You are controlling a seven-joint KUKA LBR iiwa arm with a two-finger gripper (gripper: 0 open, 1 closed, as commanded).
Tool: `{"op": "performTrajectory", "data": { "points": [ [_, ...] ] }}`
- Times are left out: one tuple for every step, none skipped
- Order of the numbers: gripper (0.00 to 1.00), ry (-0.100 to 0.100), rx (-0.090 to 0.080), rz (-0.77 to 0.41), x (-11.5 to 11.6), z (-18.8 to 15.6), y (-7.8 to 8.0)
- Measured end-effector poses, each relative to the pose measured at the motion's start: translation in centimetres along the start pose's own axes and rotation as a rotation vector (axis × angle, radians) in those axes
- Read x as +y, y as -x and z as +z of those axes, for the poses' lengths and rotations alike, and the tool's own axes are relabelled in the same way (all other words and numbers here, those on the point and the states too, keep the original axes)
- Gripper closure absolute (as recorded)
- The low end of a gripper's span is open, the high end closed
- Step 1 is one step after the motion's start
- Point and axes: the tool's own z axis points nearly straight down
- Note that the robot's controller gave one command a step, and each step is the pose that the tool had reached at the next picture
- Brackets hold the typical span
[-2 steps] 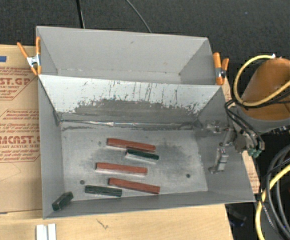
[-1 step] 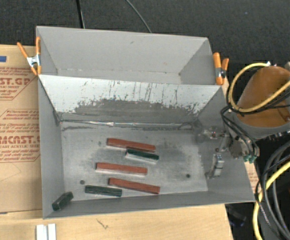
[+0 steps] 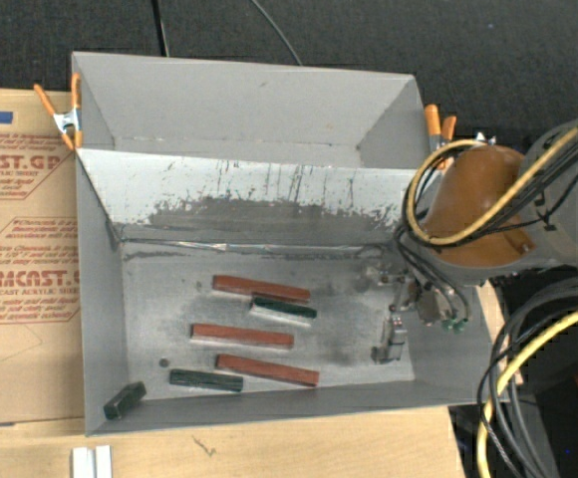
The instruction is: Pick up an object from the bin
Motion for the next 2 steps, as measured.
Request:
{"op": "performTrajectory", "data": {
  "points": [
    [0.0,0.006,-0.004,-0.041,1.7,4.4,4.2],
    [1.0,0.002,0.003,-0.093,7.9,5.8,-0.3]
  ]
}}
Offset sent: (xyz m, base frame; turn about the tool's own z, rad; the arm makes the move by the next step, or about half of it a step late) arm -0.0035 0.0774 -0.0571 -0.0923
